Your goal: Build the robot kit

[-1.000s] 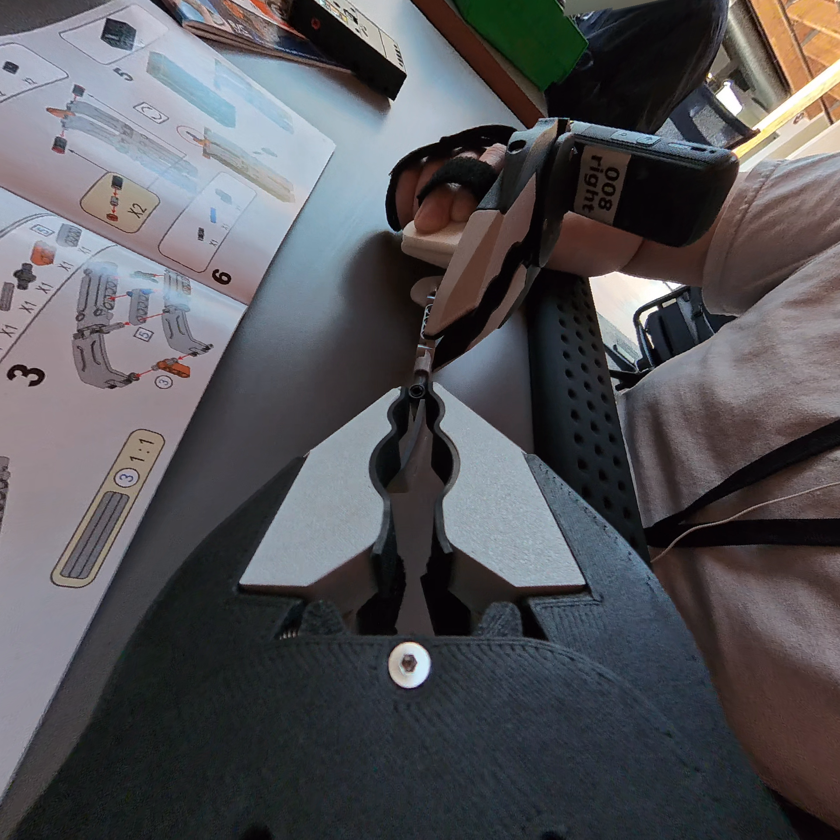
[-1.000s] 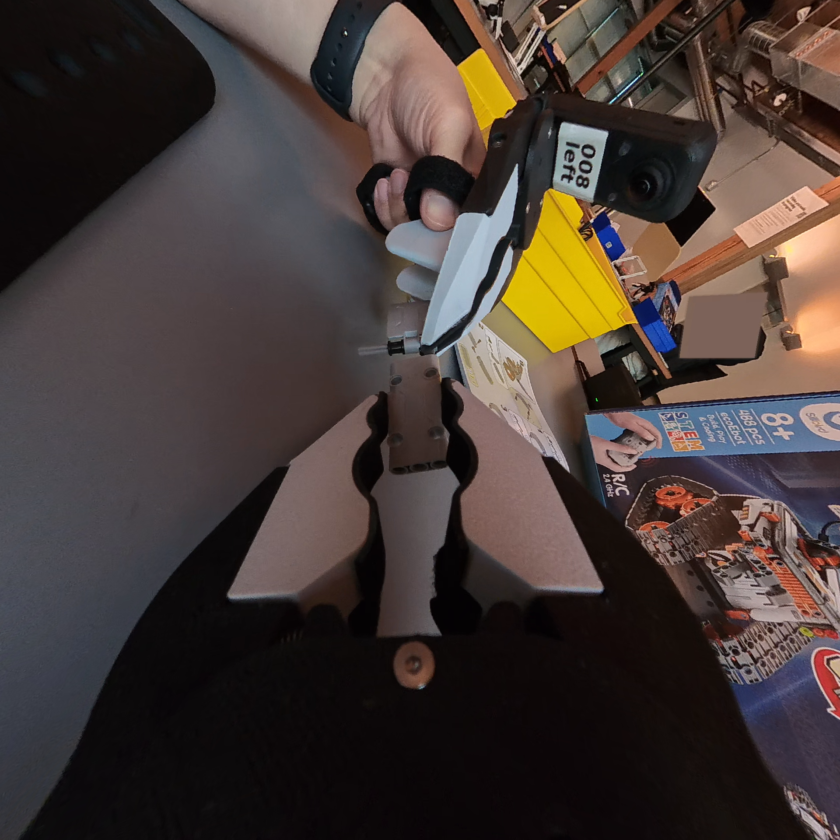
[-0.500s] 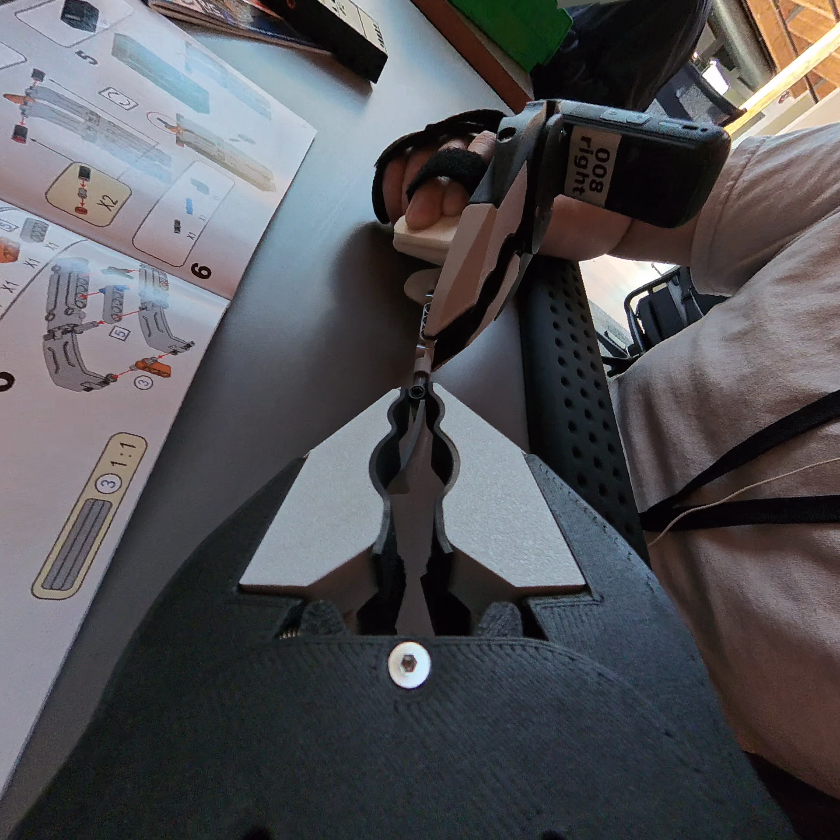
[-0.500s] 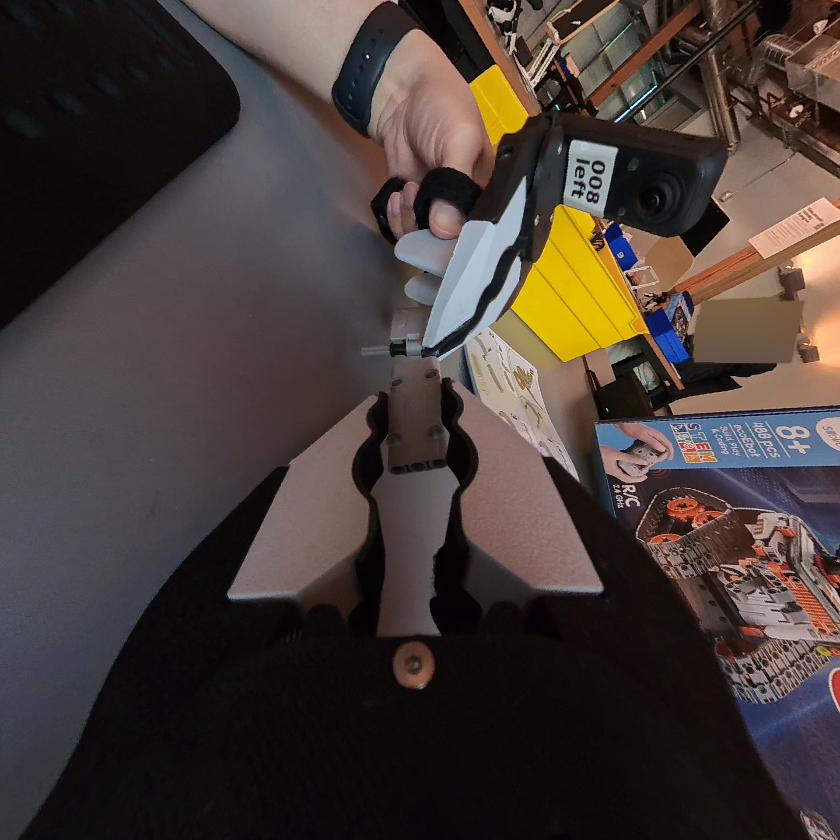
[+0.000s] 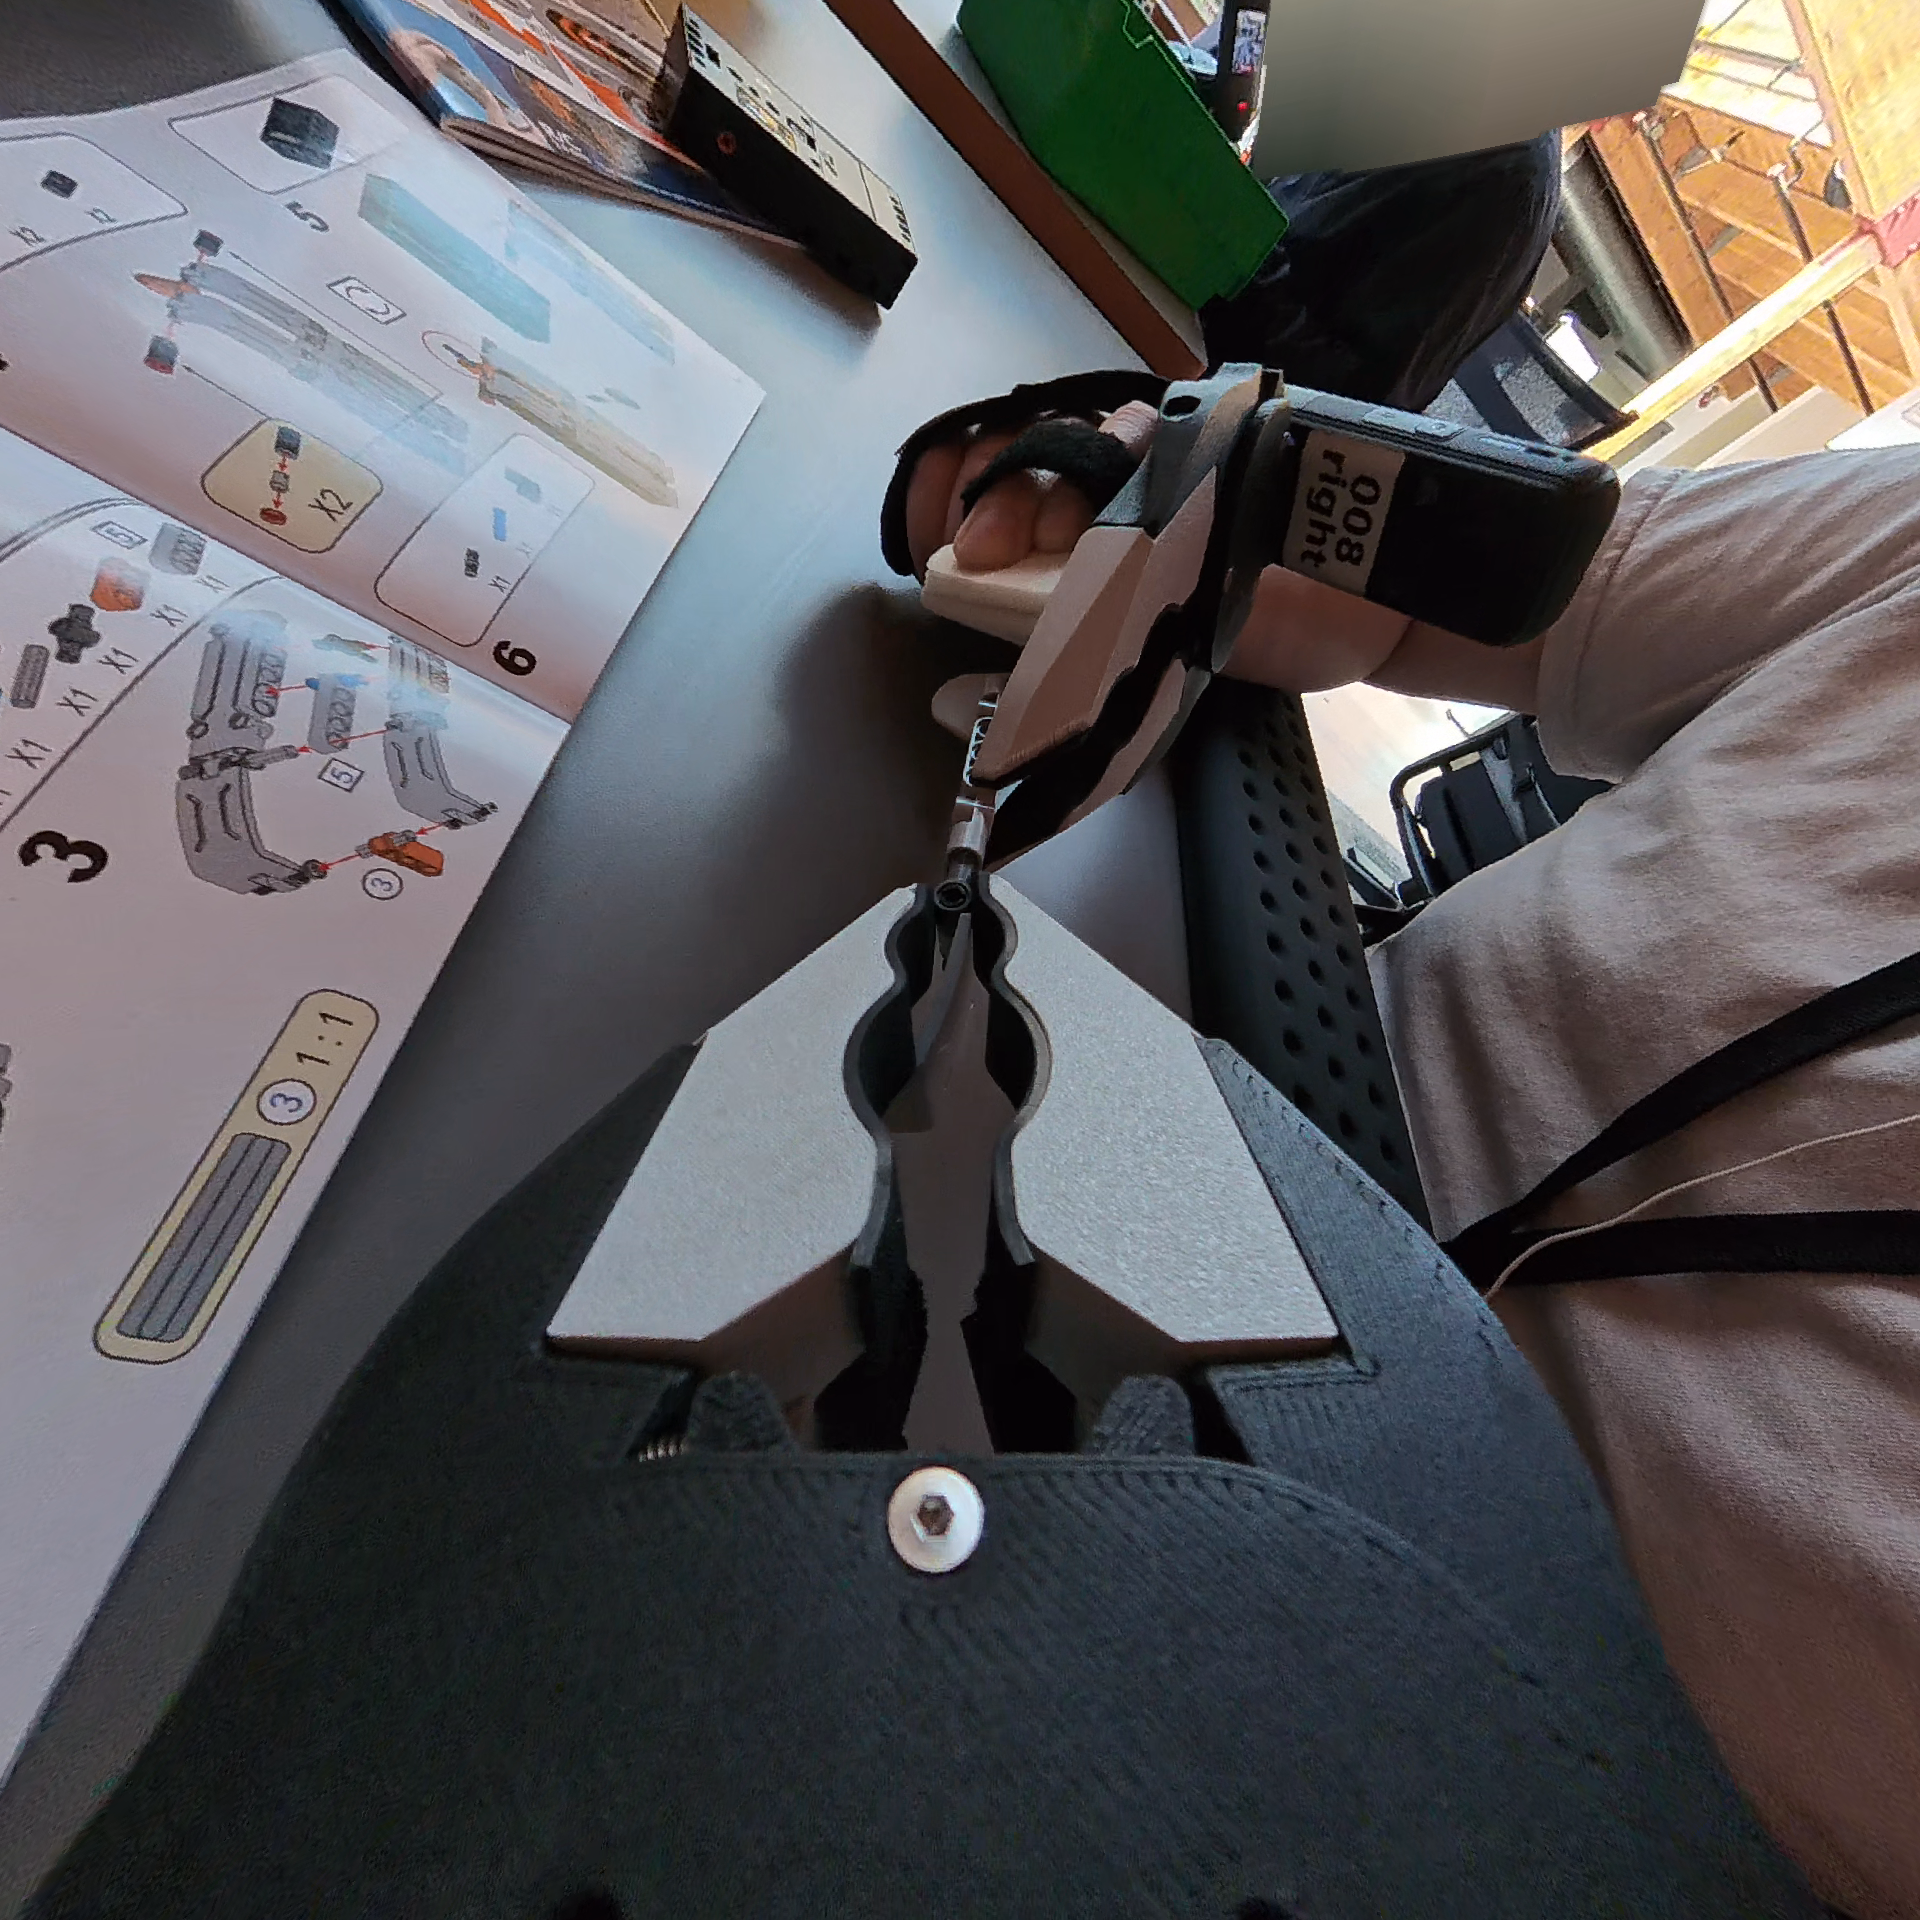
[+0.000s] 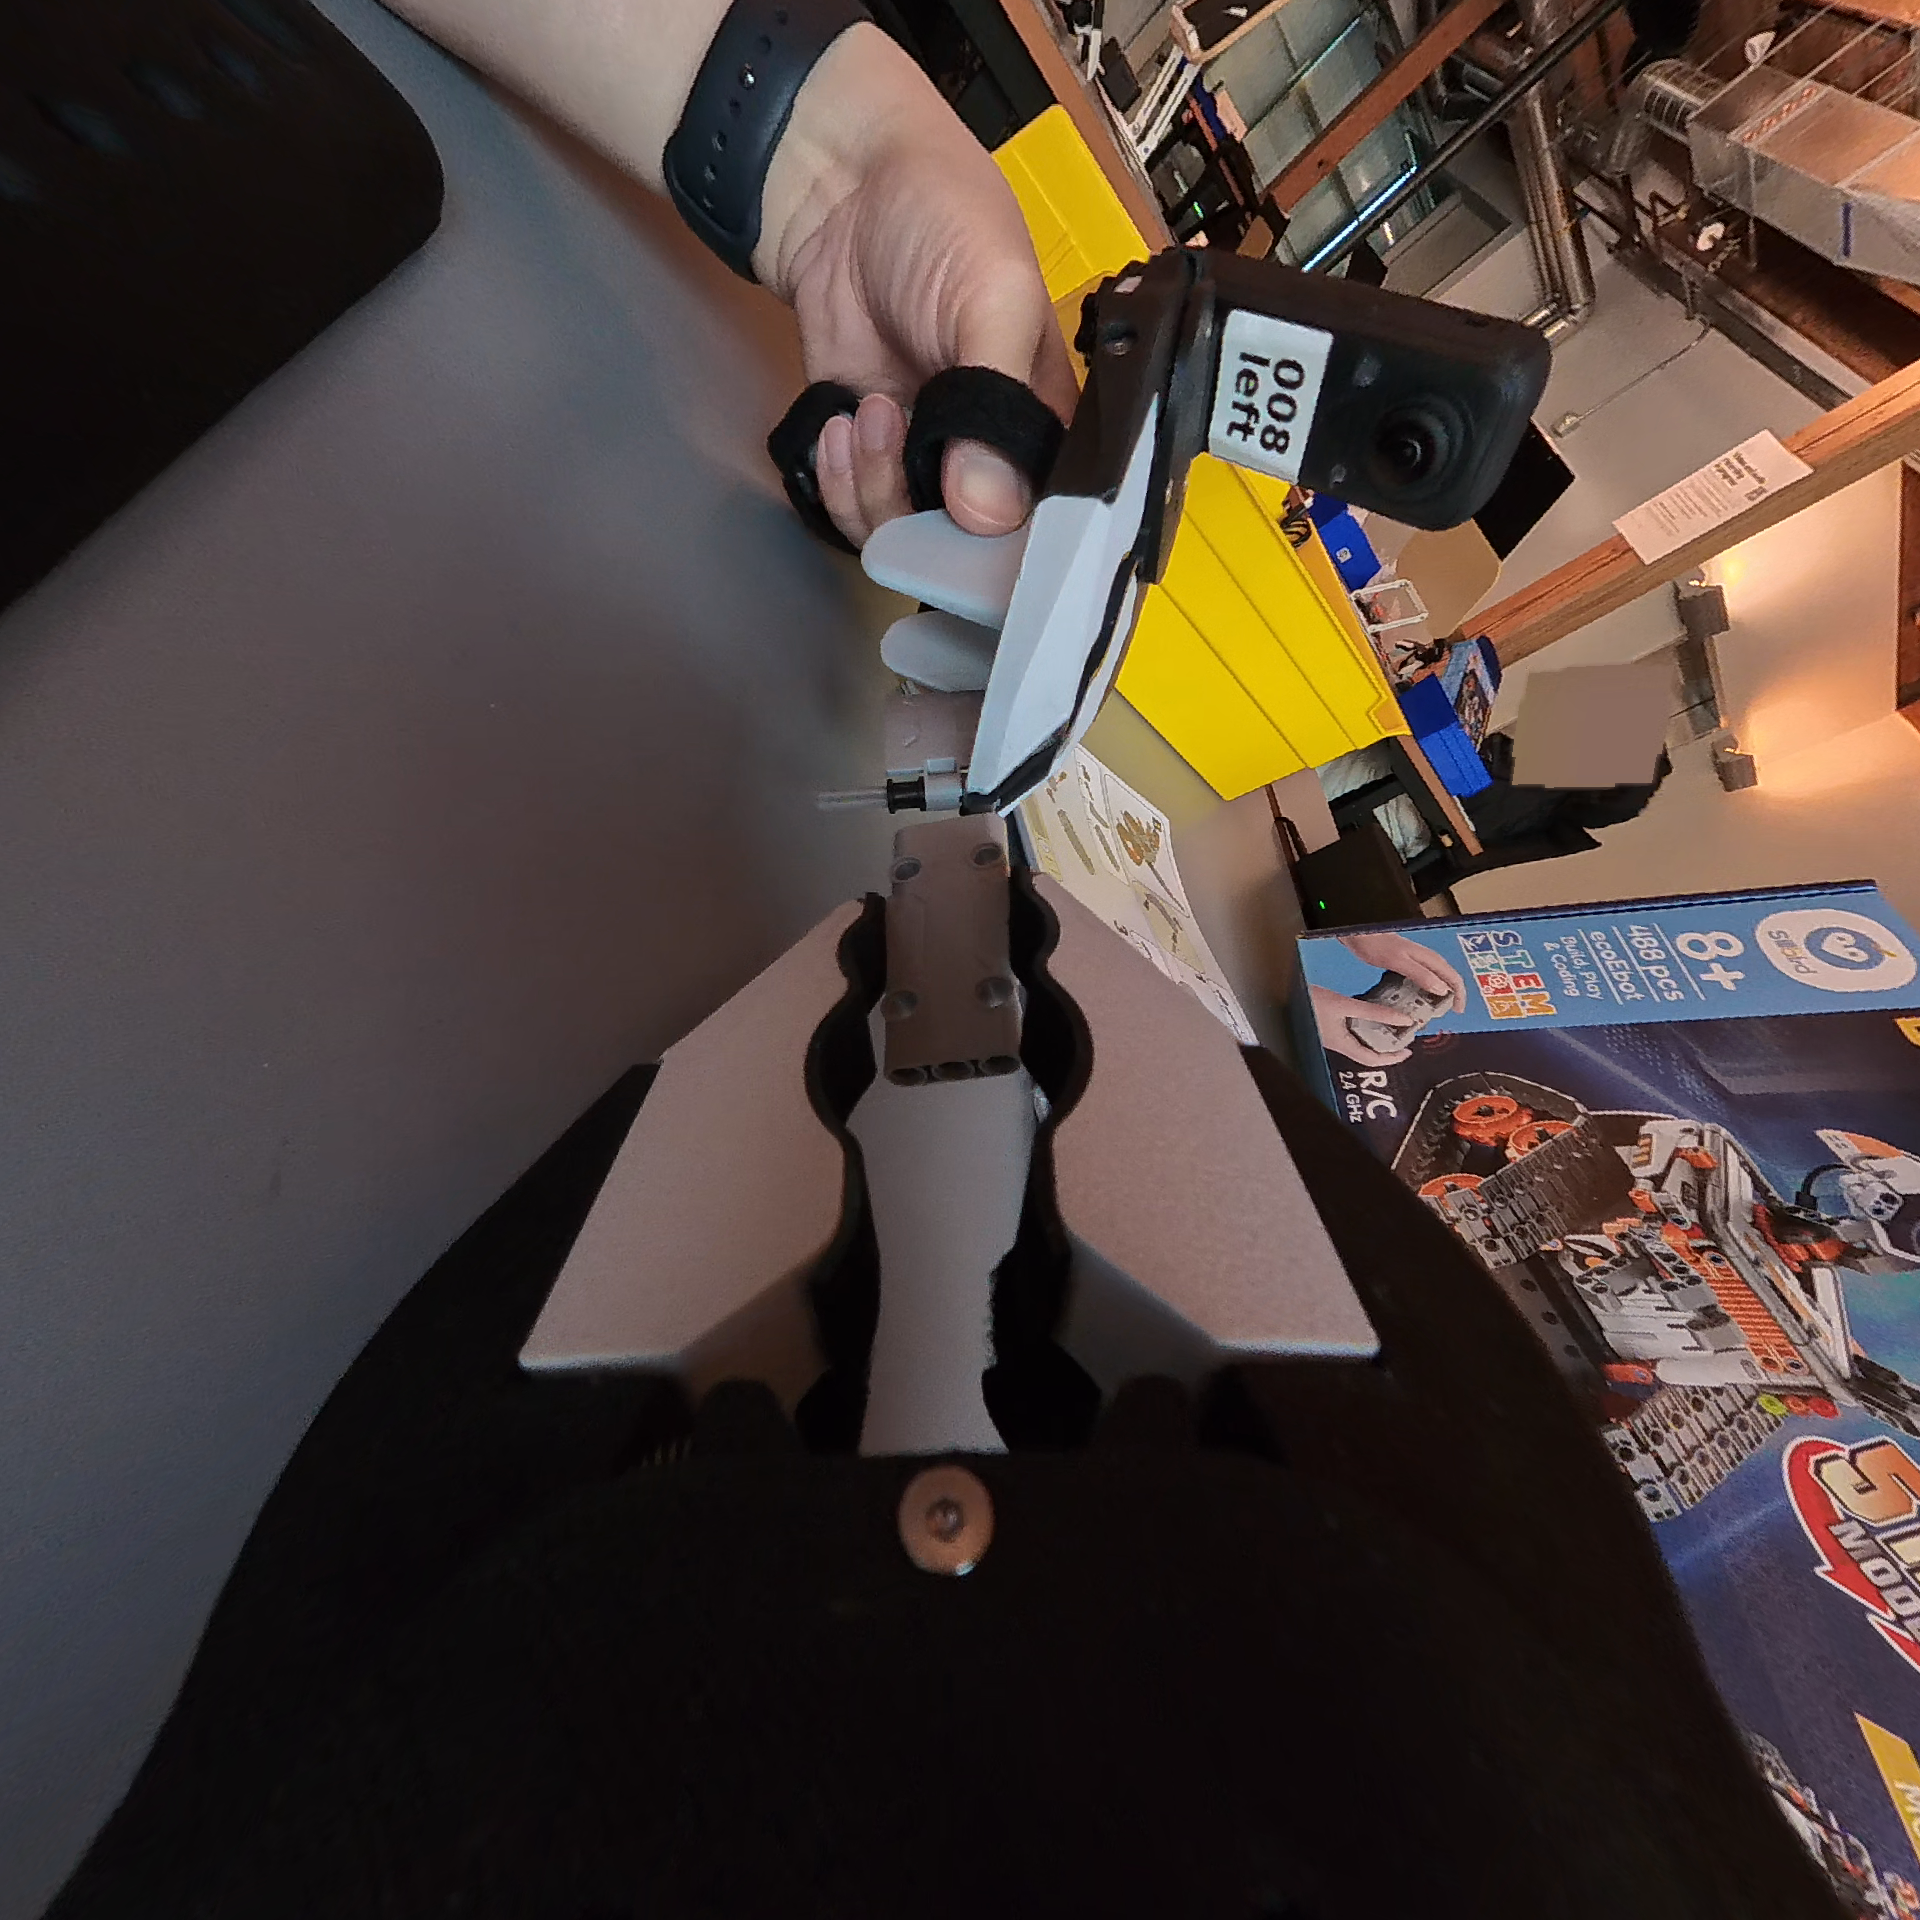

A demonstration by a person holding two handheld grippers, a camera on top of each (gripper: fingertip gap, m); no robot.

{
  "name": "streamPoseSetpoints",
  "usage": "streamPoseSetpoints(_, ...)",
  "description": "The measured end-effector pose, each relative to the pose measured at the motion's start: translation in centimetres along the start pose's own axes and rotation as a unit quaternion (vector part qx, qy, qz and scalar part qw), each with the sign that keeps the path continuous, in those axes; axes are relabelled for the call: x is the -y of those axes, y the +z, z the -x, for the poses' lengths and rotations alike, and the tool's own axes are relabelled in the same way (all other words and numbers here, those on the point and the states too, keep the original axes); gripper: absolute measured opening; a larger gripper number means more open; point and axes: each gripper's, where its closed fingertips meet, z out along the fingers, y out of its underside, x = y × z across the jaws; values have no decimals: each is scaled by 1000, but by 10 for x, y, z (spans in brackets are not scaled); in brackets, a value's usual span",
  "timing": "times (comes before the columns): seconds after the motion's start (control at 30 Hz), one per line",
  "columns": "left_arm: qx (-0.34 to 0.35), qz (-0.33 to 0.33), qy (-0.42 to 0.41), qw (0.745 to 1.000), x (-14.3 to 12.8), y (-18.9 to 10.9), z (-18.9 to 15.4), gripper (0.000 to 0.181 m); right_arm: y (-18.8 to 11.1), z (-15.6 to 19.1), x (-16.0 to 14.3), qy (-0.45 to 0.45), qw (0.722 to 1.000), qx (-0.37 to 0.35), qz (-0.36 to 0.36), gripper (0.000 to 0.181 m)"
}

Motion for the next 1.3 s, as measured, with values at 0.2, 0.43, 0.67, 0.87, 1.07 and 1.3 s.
streamPoseSetpoints(0.2,5,26,14,1000,-8,1,0,5,1,8,0,0,1000,24,-3,23)
streamPoseSetpoints(0.43,17,38,21,999,-11,3,2,5,1,11,-1,7,999,36,-1,22)
streamPoseSetpoints(0.67,21,33,15,999,-11,4,4,5,2,10,-3,18,999,38,4,22)
streamPoseSetpoints(0.87,14,23,0,1000,-9,4,5,5,2,8,-4,23,999,34,5,22)
streamPoseSetpoints(1.07,9,7,-11,1000,-5,3,4,5,1,4,-4,25,999,22,5,22)
streamPoseSetpoints(1.3,19,33,1,999,-13,6,6,5,3,13,-5,14,999,43,9,22)
